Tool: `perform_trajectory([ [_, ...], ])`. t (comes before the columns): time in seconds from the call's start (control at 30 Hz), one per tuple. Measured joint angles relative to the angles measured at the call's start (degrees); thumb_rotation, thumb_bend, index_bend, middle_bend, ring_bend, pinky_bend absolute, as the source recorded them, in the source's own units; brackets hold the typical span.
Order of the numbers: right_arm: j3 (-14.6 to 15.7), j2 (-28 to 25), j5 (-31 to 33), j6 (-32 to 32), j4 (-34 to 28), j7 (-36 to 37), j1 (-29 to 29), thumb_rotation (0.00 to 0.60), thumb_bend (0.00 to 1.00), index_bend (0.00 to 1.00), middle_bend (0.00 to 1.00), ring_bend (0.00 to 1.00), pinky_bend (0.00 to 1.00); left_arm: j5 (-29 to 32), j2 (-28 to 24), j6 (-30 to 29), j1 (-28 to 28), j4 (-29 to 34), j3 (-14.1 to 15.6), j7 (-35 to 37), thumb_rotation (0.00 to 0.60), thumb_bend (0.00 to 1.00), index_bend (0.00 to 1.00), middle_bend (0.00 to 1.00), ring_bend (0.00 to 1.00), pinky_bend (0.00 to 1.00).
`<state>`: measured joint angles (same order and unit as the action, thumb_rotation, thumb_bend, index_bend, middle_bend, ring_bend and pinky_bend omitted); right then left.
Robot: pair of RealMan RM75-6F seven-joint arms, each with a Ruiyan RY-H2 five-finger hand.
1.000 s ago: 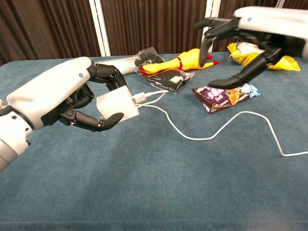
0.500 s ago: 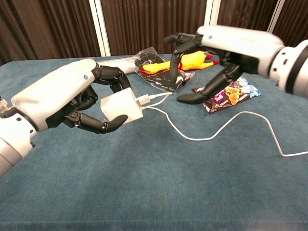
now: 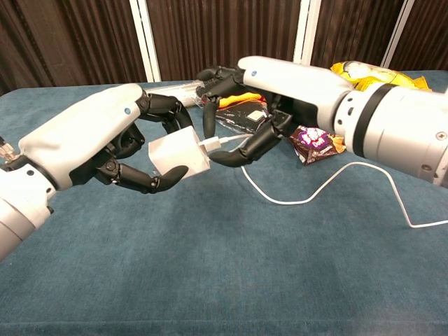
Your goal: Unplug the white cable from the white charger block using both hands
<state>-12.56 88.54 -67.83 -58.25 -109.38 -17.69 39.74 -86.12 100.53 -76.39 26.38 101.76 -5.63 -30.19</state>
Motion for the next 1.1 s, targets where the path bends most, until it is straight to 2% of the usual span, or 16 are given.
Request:
perform_trajectory([
  [0.73,0.06,0.83,3.12,-2.01,-0.58,-2.10,1.65,0.600,0.48,0.71,0.11,0.00,0.00,-0.55,-0.39,-0.11,-0.22,0.55,-0.09,-0.25,0.600,0.67,0.73,0.86,1.00,1.00],
  [0.97,0.08,0.58,3.87,-2.31,-0.86,-2.16,1.87,0.600,0.59,0.78,0.14,0.00,0.00,-0.77,-0.50,-0.18,-0.23,0.67,-0.21,-0.38,0.600,0.67,0.73,0.86,1.00,1.00],
  [1.1,-0.05,0.19,4.70,-2.54,-1.22,-2.63,2.01,0.600,0.62,0.83,0.17,0.00,0.00,-0.73,-0.62,-0.09,-0.20,0.74,-0.30,-0.33,0.600,0.67,0.73,0.86,1.00,1.00],
])
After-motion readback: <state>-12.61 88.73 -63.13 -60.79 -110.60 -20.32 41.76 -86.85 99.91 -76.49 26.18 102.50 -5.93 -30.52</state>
